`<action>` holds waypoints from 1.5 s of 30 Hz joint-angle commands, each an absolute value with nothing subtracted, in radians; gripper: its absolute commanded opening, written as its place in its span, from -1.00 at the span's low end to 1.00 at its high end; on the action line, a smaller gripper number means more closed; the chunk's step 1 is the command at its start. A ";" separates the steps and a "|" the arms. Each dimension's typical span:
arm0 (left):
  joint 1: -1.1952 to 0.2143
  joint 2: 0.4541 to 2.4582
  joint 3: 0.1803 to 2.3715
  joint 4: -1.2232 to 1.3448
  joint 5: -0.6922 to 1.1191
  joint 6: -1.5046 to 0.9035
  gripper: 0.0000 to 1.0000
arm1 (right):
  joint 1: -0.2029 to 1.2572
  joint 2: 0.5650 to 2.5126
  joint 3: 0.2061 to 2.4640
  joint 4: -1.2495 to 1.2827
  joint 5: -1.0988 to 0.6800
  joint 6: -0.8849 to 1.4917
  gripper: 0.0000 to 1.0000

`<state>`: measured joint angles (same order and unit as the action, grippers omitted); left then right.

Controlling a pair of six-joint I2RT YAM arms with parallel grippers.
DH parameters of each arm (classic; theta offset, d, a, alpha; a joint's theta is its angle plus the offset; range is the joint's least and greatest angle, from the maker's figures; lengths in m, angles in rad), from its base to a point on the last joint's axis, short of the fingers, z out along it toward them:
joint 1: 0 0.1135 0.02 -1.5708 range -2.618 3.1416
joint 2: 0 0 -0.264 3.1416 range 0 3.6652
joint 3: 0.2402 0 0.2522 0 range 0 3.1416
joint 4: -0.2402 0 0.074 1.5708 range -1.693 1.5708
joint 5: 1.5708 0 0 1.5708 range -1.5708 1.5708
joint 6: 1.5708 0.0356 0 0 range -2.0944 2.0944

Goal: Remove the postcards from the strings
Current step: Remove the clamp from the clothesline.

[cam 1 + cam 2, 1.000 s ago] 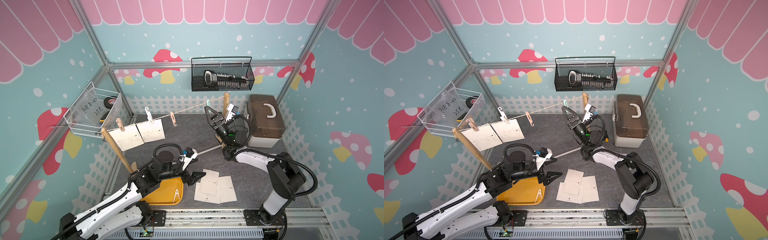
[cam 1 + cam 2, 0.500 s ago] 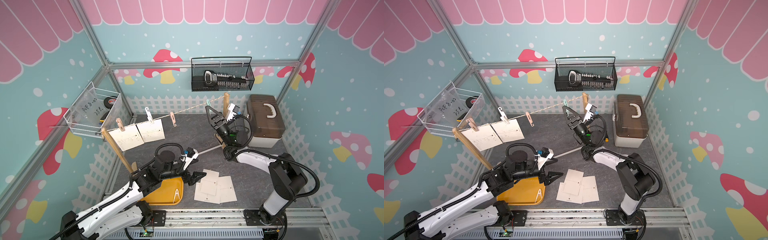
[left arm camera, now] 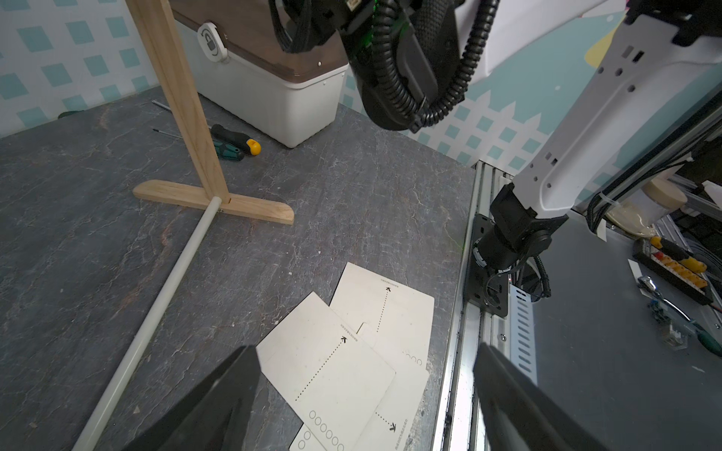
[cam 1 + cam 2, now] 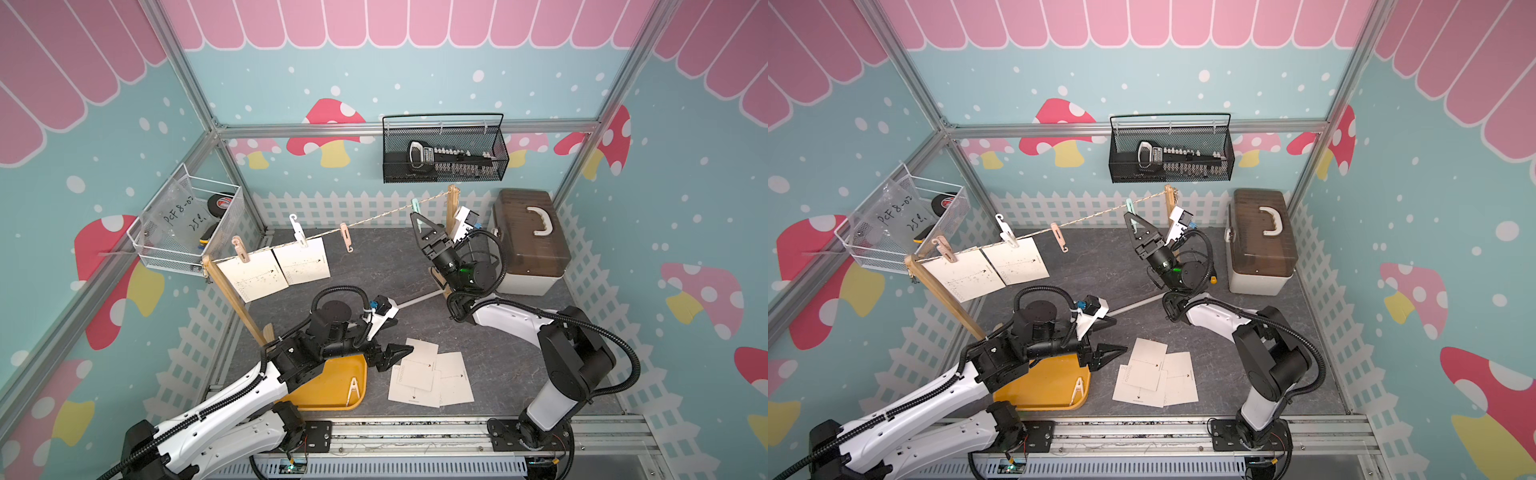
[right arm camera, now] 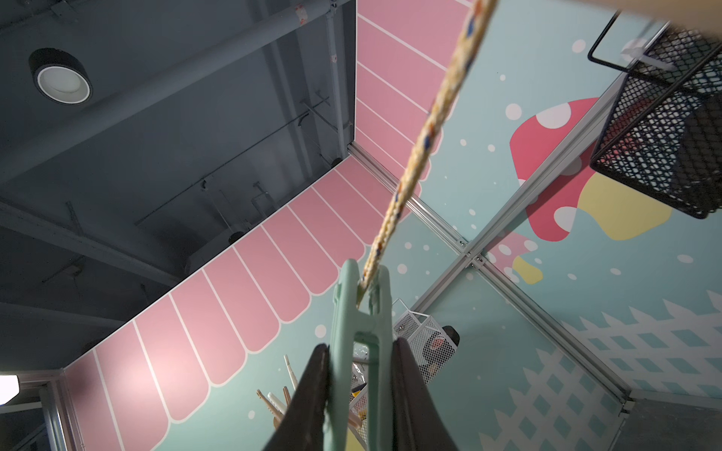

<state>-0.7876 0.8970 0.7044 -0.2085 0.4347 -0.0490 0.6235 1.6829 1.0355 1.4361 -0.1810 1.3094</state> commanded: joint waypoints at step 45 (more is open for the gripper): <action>-0.782 0.473 0.902 -0.631 -0.060 -0.264 0.93 | 0.769 1.330 1.030 0.429 -0.555 0.504 -0.79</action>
